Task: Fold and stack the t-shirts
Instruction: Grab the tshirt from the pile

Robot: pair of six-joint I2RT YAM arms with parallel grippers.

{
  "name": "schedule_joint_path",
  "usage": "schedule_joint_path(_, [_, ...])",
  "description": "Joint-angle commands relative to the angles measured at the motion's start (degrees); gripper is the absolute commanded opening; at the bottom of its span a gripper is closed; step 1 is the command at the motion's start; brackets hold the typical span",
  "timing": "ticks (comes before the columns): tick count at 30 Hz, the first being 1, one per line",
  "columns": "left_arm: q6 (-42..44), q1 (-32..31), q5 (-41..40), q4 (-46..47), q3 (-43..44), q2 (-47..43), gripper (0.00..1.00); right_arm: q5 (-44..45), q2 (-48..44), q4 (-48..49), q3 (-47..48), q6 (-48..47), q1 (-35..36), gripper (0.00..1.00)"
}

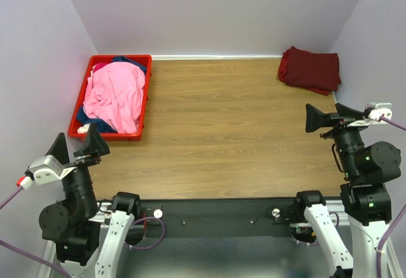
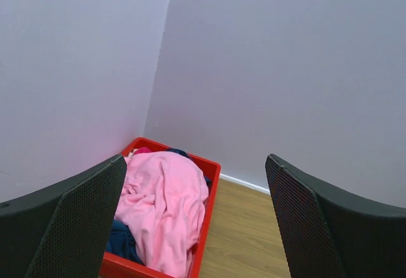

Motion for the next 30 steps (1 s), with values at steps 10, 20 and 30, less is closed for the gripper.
schedule_joint_path(10, [0.56,0.14,4.11,-3.25,1.64,14.54,0.99,3.14,3.5,-0.88,-1.53,6.89,0.3,1.0])
schedule_joint_path(20, [-7.35,0.14,2.0,-4.65,4.36,41.31,0.95,-3.71,5.26,-0.88,-3.99,9.52,0.3,1.0])
schedule_joint_path(30, [-7.09,6.2,0.15,3.95,3.75,67.1,0.81,-5.3,4.03,-0.88,-6.28,10.41,0.38,1.0])
